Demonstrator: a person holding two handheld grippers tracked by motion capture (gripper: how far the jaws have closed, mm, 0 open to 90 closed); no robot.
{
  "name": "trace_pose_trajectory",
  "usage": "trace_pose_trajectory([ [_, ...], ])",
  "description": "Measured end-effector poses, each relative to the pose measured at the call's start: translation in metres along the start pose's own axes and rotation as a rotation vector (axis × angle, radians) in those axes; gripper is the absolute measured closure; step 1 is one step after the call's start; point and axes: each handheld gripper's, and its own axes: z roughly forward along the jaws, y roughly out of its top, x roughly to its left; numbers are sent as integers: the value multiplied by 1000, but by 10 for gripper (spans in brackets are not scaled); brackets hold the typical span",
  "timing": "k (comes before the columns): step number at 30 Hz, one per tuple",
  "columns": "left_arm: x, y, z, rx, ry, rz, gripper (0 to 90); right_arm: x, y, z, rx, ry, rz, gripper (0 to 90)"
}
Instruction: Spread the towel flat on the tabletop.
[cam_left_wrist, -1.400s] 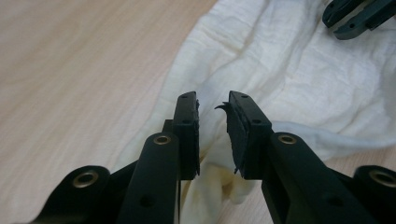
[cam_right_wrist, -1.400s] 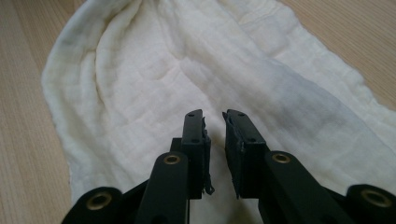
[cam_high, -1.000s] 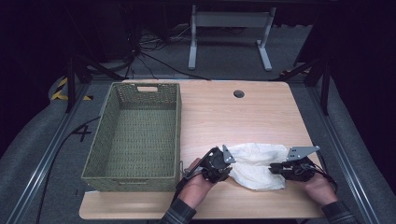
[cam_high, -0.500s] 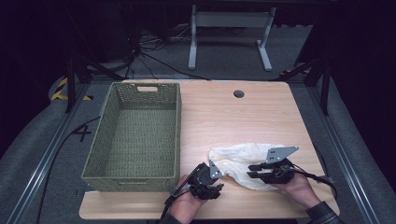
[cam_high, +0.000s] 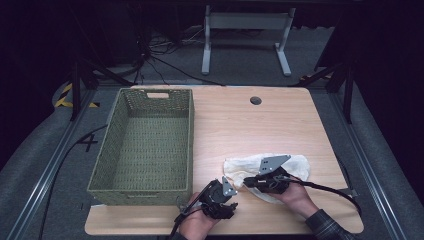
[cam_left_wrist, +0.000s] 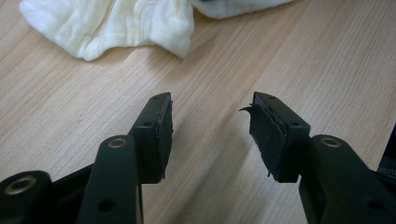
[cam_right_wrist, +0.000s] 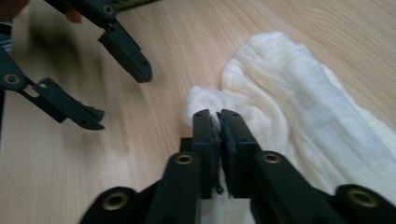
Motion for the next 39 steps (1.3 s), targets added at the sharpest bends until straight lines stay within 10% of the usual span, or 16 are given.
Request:
trace_pose_trajectory([
  [7, -1, 0, 3, 8, -10, 6, 496, -30, -5, -22, -67, -80, 80, 879],
  [15, -2, 1, 5, 17, -13, 11, 495, -67, -33, -24, -2, -234, 186, 819],
  [23, -1, 2, 5, 7, -17, 6, 496, -59, -26, -40, -100, -150, 202, 783],
  [39, 0, 2, 6, 17, -19, 13, 496, -52, -8, 1, -44, -80, 148, 774],
])
